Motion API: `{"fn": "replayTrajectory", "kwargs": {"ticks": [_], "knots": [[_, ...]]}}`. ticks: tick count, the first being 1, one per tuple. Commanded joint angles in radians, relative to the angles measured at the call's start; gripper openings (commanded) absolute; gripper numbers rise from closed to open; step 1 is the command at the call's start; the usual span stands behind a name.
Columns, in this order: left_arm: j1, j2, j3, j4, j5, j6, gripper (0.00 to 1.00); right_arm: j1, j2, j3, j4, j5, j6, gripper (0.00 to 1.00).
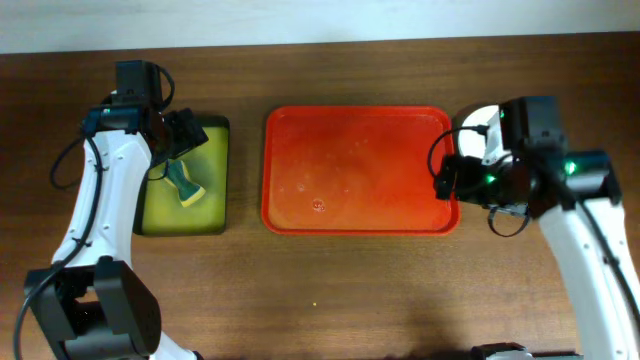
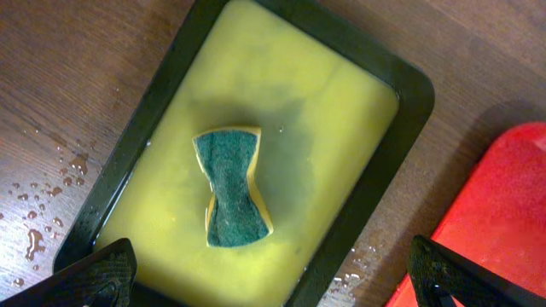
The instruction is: Clean dirty plates on tray and stack at the side
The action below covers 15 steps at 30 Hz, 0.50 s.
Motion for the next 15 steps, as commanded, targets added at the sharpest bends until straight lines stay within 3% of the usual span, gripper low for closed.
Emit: {"fn": "replayTrajectory", "kwargs": {"ticks": [1, 3, 6, 12, 15], "knots": [[0.003, 0.0, 0.006, -0.002, 0.003, 0.002, 0.99, 0.013, -0.247, -0.227, 0.172, 0.005, -0.001, 0.99], [0.003, 0.0, 0.006, -0.002, 0.003, 0.002, 0.99, 0.01, -0.47, -0.436, 0.323, 0.005, 0.003, 0.99], [0.003, 0.0, 0.006, -0.002, 0.003, 0.002, 1.0, 0.01, -0.756, -0.564, 0.329, 0.013, 0.003, 0.99], [0.003, 0.0, 0.006, -0.002, 0.003, 0.002, 0.99, 0.01, -1.07, -0.827, 0.432, 0.058, 0.006, 0.99], [0.003, 0.0, 0.006, -0.002, 0.003, 0.002, 1.0, 0.01, -1.184, -0.983, 0.619, 0.058, 0.01, 0.99]]}}
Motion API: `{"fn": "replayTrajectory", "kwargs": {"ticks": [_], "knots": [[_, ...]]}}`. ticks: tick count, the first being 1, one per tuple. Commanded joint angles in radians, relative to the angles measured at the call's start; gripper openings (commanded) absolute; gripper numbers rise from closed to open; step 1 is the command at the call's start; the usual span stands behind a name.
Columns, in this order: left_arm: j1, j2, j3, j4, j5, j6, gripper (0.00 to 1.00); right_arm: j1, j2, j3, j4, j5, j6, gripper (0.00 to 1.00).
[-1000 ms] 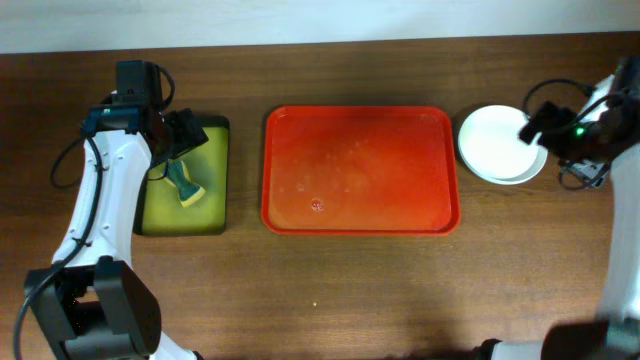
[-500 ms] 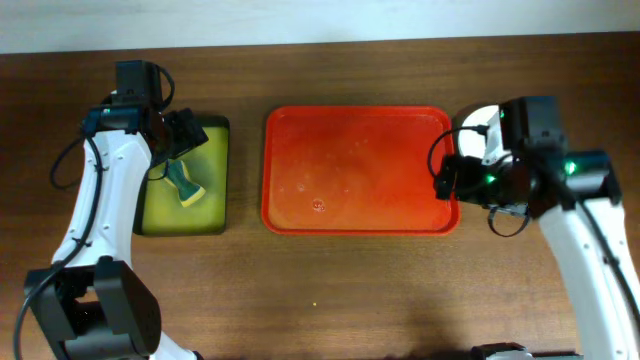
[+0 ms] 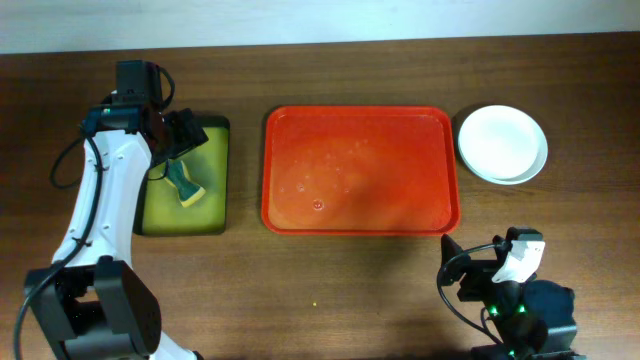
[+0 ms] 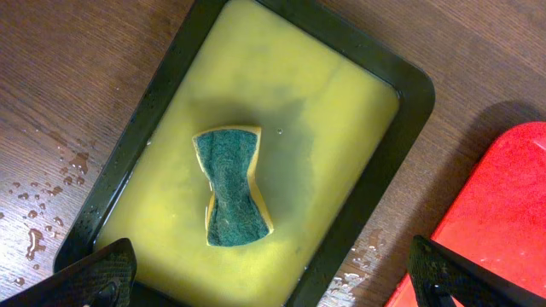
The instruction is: Clean dirty plates on tray and stack at the side
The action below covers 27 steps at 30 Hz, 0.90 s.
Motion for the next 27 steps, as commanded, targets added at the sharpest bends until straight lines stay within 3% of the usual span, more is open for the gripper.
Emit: {"fn": "replayTrajectory", "kwargs": {"ticks": [1, 8, 11, 16, 18, 27], "knots": [[0.003, 0.0, 0.005, 0.0, 0.003, 0.002, 0.99, 0.004, -0.09, -0.127, 0.134, 0.014, 0.008, 0.99], [0.003, 0.0, 0.005, 0.0, 0.003, 0.002, 0.99, 0.003, -0.164, -0.318, 0.356, 0.06, 0.008, 0.99], [0.003, 0.0, 0.005, 0.0, 0.003, 0.002, 0.99, 0.003, -0.164, -0.401, 0.589, 0.093, 0.008, 0.99], [0.004, 0.0, 0.005, 0.0, 0.003, 0.002, 0.99, -0.076, -0.164, -0.4, 0.586, 0.102, -0.04, 0.99], [0.003, 0.0, 0.005, 0.0, 0.003, 0.002, 0.99, -0.073, -0.164, -0.4, 0.558, 0.104, -0.095, 0.99], [0.004, 0.0, 0.005, 0.0, 0.003, 0.002, 0.99, -0.027, -0.164, -0.4, 0.558, 0.1, -0.098, 0.99]]}}
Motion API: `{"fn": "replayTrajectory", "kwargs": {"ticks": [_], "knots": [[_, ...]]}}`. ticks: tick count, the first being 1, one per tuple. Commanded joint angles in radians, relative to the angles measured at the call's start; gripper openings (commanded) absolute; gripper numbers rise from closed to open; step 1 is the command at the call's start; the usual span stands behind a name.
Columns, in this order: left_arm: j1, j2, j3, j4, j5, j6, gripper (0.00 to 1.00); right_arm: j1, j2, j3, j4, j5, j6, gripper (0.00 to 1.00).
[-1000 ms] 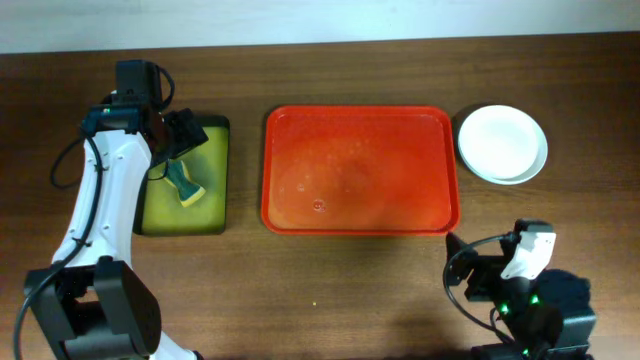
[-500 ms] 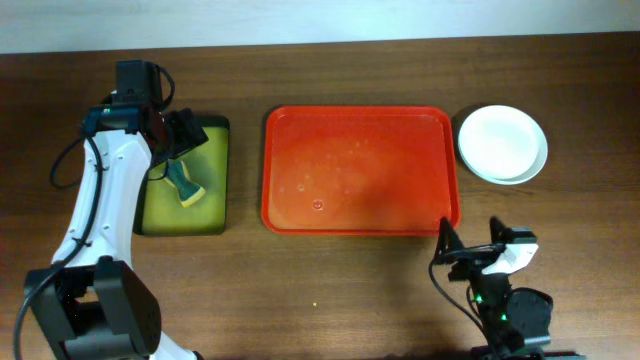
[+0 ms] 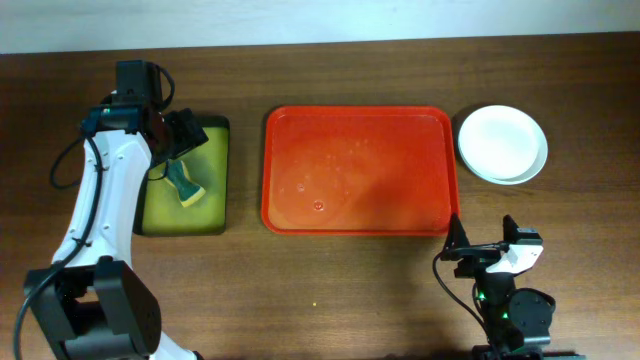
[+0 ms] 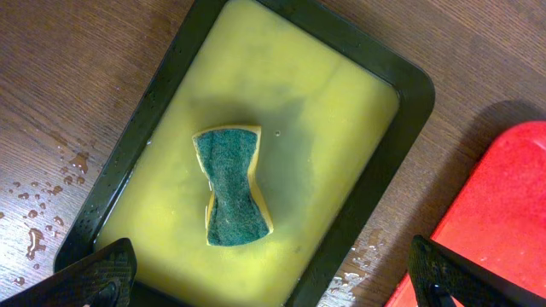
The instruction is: Clean dirty plates on tray and stack at the side
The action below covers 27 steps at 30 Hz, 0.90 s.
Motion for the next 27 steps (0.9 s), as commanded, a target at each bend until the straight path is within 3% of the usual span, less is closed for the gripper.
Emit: {"fn": "replayTrajectory", "kwargs": {"ticks": [1, 17, 20, 23, 27], "knots": [[0.004, 0.0, 0.005, 0.001, 0.003, 0.002, 0.99, 0.066, -0.009, -0.009, -0.003, 0.005, -0.011, 0.99], [0.004, -0.053, 0.005, -0.033, 0.002, 0.002, 0.99, 0.073, -0.009, -0.009, -0.003, 0.005, -0.011, 0.99], [0.002, -0.219, -0.006, -0.114, -0.076, 0.003, 1.0, 0.073, -0.009, -0.009, -0.003, 0.005, -0.011, 0.99], [-0.01, -0.453, -0.132, -0.069, -0.066, 0.124, 0.99, 0.073, -0.009, -0.009, -0.003, 0.005, -0.011, 0.99], [-0.01, -0.941, -0.573, 0.239, 0.142, 0.293, 0.99, 0.073, -0.009, -0.009, -0.003, 0.005, -0.011, 0.99]]}}
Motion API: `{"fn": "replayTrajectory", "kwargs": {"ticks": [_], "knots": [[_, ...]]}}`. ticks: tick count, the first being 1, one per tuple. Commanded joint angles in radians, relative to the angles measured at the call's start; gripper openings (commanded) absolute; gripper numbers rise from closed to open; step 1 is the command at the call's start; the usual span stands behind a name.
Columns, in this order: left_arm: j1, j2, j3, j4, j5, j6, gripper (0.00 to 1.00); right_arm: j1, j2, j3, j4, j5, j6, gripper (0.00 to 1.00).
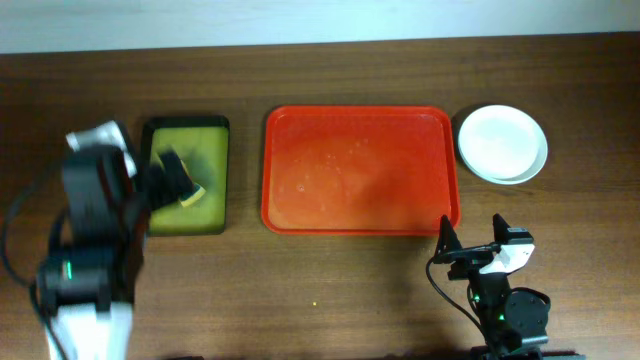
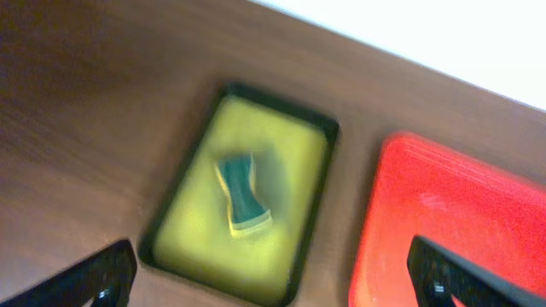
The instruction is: Clean dirty plates on tray and stack at the side
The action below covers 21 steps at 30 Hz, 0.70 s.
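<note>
The red tray (image 1: 355, 170) is bare of plates, with only wet spots on it. A stack of white plates (image 1: 502, 143) stands on the table just to its right. The green-and-yellow sponge (image 2: 241, 195) lies in the black tub (image 2: 317, 198) of yellow liquid, left of the tray. My left gripper (image 2: 273, 275) is open and empty, pulled back and above the tub's near edge; its view is blurred. In the overhead view the left gripper (image 1: 166, 180) shows dark over the tub. My right gripper (image 1: 472, 236) is folded back near the front right, open and empty.
The tub (image 1: 186, 175) sits close to the tray's left edge. The plate stack is near the table's right side. The right arm's base (image 1: 508, 305) stands at the front edge. Bare brown table lies in front of the tray.
My left arm has drawn back from low over the tub to the near left, so the tub and sponge look smaller and the tray shows. The right arm has barely shifted.
At first my right gripper was at the white plates beside the tray while the left hung open over the sponge. The right arm was then folded back at the front, leaving the stack at the tray's side. Now the left has pulled back too.
</note>
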Motion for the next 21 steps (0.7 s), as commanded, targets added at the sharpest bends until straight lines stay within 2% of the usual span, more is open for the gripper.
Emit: {"fn": "replayTrajectory", "kwargs": {"ticks": [1, 3, 10, 13, 16, 18, 21], "knots": [[-0.004, -0.311, -0.262, 0.139, 0.172, 0.18, 0.99, 0.006, -0.008, -0.009, -0.003, 0.005, -0.01, 0.99], [-0.004, -0.466, -0.348, 0.169, 0.217, 0.267, 0.99, 0.006, -0.008, -0.009, -0.003, 0.005, -0.01, 0.99], [-0.003, -0.817, -0.615, 0.219, 0.212, 0.267, 0.99, 0.006, -0.008, -0.009, -0.003, 0.005, -0.01, 0.98], [-0.003, -0.875, -0.7, 0.226, 0.256, 0.266, 0.99, 0.006, -0.008, -0.009, -0.003, 0.005, -0.01, 0.99], [-0.003, -0.927, -0.77, 0.346, 0.295, 0.267, 0.99, 0.006, -0.008, -0.009, -0.003, 0.005, -0.01, 0.99], [-0.003, -1.031, -0.873, 0.459, 0.295, 0.267, 0.99, 0.006, -0.008, -0.009, -0.003, 0.005, -0.01, 0.99], [-0.003, -1.042, -0.96, 0.64, 0.295, 0.266, 0.99, 0.006, -0.008, -0.009, -0.003, 0.005, -0.01, 0.99]]}}
